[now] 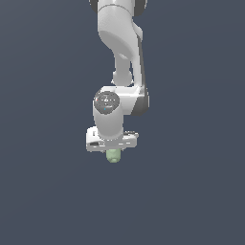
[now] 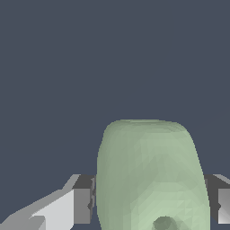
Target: Pick up the object and move it to a goal position.
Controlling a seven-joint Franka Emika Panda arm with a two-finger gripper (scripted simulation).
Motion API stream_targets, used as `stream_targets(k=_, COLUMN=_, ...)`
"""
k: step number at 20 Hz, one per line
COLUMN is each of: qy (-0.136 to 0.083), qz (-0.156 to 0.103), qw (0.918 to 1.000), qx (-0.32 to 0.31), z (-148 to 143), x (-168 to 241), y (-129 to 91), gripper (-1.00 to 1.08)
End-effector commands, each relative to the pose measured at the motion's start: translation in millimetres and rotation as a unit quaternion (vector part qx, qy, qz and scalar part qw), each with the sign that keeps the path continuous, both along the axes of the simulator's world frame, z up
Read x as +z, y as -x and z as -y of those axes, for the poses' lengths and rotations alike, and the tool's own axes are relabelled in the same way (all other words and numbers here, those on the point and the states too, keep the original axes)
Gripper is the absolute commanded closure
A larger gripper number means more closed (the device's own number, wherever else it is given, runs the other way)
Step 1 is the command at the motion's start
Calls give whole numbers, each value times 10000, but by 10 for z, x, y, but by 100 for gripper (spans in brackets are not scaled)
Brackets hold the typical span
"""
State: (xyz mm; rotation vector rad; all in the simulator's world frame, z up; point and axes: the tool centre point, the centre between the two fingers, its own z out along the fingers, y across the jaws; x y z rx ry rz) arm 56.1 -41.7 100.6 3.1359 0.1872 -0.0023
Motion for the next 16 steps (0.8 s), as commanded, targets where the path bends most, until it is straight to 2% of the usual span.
stream_targets(k=1, qy=0, qz=6, qw=10000, qx=6, z=-134, x=158, y=86, gripper=108)
stream_targets(k=16, qy=14, qz=8, qw=10000, qx=8, z=-1181, x=1439, y=804, gripper=108)
